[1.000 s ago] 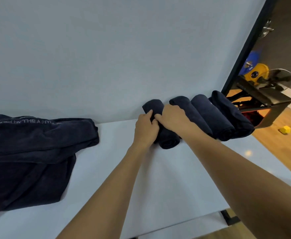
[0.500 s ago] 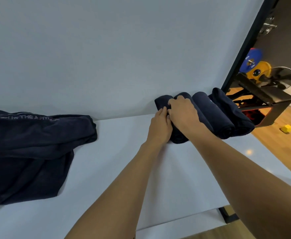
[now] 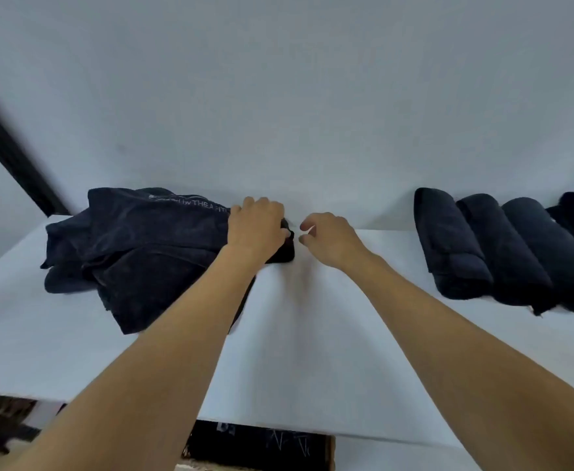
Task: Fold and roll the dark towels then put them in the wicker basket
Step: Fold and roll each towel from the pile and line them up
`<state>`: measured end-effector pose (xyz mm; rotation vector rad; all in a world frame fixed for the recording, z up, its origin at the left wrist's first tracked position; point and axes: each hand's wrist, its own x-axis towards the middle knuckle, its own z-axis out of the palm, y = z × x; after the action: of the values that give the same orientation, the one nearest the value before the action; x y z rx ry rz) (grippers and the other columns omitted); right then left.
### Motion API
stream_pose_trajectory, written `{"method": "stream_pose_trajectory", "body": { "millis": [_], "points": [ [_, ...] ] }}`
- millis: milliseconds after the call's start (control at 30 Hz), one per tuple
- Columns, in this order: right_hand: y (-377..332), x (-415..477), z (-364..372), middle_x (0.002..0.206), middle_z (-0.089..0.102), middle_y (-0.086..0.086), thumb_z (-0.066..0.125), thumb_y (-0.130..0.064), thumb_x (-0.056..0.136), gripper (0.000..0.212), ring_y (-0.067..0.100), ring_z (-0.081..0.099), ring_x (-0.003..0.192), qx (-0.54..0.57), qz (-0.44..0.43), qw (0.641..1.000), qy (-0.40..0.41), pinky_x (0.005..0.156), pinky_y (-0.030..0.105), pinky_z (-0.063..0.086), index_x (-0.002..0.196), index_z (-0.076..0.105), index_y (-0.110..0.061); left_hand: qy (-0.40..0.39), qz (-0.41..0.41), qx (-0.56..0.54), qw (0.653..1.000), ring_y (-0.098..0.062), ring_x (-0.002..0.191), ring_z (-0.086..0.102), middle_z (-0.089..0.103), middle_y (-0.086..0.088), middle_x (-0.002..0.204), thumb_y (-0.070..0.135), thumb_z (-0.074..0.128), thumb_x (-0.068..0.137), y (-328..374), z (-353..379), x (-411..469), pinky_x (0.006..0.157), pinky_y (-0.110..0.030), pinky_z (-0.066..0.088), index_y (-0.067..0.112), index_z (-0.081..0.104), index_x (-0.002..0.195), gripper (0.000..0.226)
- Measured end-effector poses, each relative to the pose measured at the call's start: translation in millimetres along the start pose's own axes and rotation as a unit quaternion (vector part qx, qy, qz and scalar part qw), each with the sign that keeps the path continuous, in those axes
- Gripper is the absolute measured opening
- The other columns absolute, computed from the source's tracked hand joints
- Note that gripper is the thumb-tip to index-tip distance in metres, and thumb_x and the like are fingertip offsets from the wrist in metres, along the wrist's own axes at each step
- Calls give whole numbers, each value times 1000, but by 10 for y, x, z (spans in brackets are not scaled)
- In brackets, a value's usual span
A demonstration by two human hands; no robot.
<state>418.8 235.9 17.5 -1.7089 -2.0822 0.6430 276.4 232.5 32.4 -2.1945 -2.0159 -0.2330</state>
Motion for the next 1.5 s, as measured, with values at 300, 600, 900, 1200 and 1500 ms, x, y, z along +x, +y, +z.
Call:
{"method": "stream_pose_trajectory", "body": {
  "millis": [300, 600, 900, 1200, 1500],
  "points": [
    [-403, 123, 310, 94, 60, 2, 68, -18, 87, 26, 22, 59, 93, 209, 27, 978, 3, 85, 37, 51, 109, 60, -5, 32, 23, 71, 997, -28, 98, 57, 65, -6, 105, 17, 49, 97, -532, 2, -174, 78, -33, 36, 12, 64, 104, 17],
    [-771, 130, -246, 78, 54, 8, 65, -18, 84, 27, 18, 48, 71, 188, -19, 982, 13, 64, 31, 40, 91, 64, 9, 37, 13, -104, 994, -24, 91, 60, 64, 1, 96, 36, 60, 90, -424, -359, -255, 70, -34, 45, 15, 57, 104, 25],
    [-1432, -170, -1501, 80, 63, 3, 59, -23, 94, 16, 11, 57, 70, 345, -110, 922, 135, 59, 21, 43, 87, 59, -8, 249, 28, -260, 932, -23, 83, 63, 69, -3, 90, 18, 52, 92, -266, -1648, -27, 76, -40, 52, 13, 64, 106, 19],
    [-1455, -557, -2604, 74, 67, 0, 57, -21, 92, 11, 10, 65, 62, 481, -111, 826, 271, 56, 23, 46, 85, 58, -13, 217, 66, -308, 924, -13, 82, 66, 71, 2, 84, 3, 54, 86, -96, -2345, 15, 73, -22, 52, 14, 76, 94, 26],
    [-1217, -735, -2806, 84, 64, 1, 58, -18, 93, 10, 11, 70, 63, 356, -120, 860, 345, 54, 21, 51, 89, 54, -10, 146, 65, -398, 903, -6, 65, 62, 69, 1, 80, 2, 54, 85, 278, -2324, 13, 55, -11, 43, 13, 73, 89, 22]
  ]
}}
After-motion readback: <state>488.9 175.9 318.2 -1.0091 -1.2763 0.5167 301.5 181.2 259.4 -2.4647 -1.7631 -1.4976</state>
